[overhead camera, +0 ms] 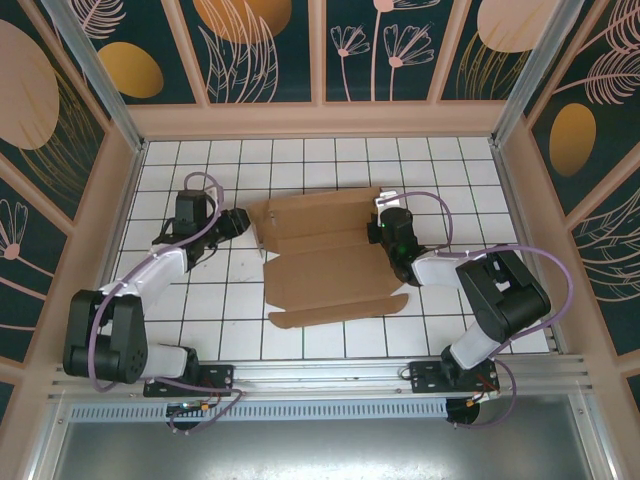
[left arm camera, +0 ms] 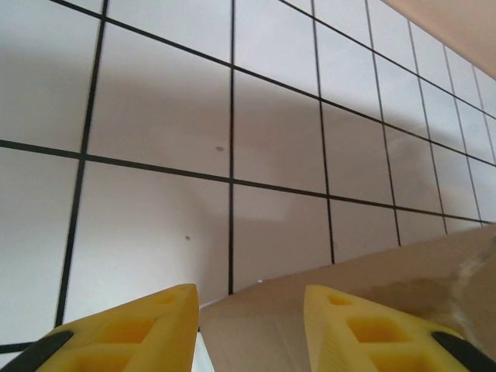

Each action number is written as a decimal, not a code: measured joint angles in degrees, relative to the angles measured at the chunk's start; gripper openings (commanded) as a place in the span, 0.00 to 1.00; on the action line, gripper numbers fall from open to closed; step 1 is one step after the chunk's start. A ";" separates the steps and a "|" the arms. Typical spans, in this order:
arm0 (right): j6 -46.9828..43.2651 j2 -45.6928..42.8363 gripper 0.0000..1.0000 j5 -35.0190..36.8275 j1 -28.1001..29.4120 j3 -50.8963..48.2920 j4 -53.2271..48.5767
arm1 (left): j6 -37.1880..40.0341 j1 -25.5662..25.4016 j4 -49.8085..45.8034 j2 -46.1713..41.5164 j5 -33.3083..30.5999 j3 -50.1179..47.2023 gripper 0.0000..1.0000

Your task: Fold the paper box

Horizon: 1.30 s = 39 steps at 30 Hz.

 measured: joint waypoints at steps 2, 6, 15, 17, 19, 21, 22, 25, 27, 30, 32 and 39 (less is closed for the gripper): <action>0.02 0.00 0.00 0.02 0.00 0.00 -0.02 | 0.00 -1.07 -0.04 -0.98 0.28 -0.83 0.43; 0.09 0.00 0.00 -0.04 -0.15 0.00 0.00 | -0.02 -3.13 0.00 -2.49 0.85 -2.05 0.43; 0.11 0.00 0.00 -0.61 -0.15 0.00 0.00 | 0.00 -8.68 0.22 -2.60 1.90 -3.69 0.45; 0.11 0.00 0.00 -0.66 -0.15 0.00 0.00 | 0.17 -8.68 0.26 -2.54 1.66 -3.69 0.46; 0.11 0.00 0.00 -0.66 -0.13 0.00 -0.02 | 0.70 -8.81 0.31 -2.32 1.42 -3.63 0.47; 0.11 0.00 0.00 -0.66 -0.15 0.00 -0.02 | 1.53 -9.42 0.26 -1.97 0.68 -3.32 0.49; 0.11 0.00 0.00 -0.68 -0.13 0.00 -0.02 | 2.14 -10.05 0.17 -1.75 0.13 -2.95 0.50; 0.11 0.00 0.00 -0.90 -0.13 0.00 -0.02 | 4.31 -12.07 -0.04 -0.90 -1.60 -1.51 0.53; 0.11 0.00 0.00 -1.05 -0.09 0.00 0.00 | 5.51 -12.98 -0.13 -0.02 -2.91 -0.39 0.53; 0.11 0.02 0.00 -1.07 -0.09 0.00 -0.02 | 7.30 -13.49 -0.55 1.42 -5.55 1.29 0.55; 0.11 0.02 0.00 -1.07 -0.09 0.00 0.00 | 8.63 -13.49 -0.79 2.45 -7.69 2.38 0.56; 0.11 0.02 0.00 -1.11 -0.09 0.00 0.00 | 12.48 -13.49 -1.09 8.02 -11.91 6.86 0.57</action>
